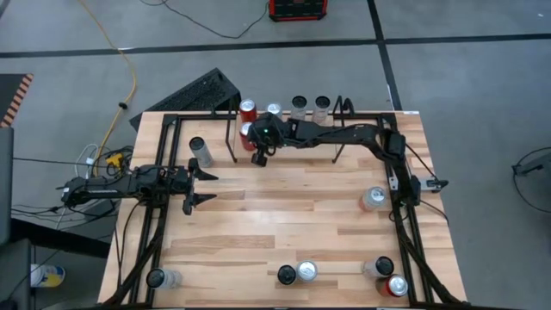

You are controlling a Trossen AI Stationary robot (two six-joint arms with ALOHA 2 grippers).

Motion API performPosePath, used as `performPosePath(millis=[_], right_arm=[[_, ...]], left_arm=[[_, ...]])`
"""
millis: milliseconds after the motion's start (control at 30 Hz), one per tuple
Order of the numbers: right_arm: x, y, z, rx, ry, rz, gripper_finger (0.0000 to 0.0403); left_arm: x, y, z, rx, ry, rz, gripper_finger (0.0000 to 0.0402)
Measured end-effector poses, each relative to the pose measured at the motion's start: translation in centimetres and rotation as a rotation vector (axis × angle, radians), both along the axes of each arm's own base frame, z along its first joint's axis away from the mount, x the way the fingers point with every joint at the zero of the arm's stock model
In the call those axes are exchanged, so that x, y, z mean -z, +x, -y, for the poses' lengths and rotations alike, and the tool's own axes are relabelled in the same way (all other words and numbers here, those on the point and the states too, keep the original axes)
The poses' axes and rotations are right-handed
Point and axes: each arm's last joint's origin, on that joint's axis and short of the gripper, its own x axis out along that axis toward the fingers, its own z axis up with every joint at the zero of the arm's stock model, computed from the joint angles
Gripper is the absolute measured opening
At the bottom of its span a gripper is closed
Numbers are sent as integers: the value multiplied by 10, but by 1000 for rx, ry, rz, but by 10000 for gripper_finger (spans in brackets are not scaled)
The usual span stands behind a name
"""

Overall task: Place canned beverage on shelf
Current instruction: Put the top red black soda can on the shelf and align with other red black soda can

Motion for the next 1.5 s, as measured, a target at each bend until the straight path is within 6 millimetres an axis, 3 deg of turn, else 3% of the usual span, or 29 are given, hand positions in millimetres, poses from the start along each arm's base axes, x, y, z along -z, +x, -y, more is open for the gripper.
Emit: performPosePath(millis=[167, 400, 633, 1167, 1500], right_arm=[[1, -2, 2, 4, 5, -18, 20], [6, -2, -11, -17, 13, -86, 18], [8, -8, 3, 51, -9, -117, 19], [3, -5, 11, 83, 1, -29, 19], [0, 2, -6, 63, 29, 25, 20]], left_arm=[[0, 0, 0, 0, 0, 0, 282], [0, 0, 0, 0, 0, 0, 282], [0, 0, 0, 1, 0, 0, 282], [0, 0, 0, 1, 0, 0, 282], [0, 0, 0, 1, 0, 0, 282]])
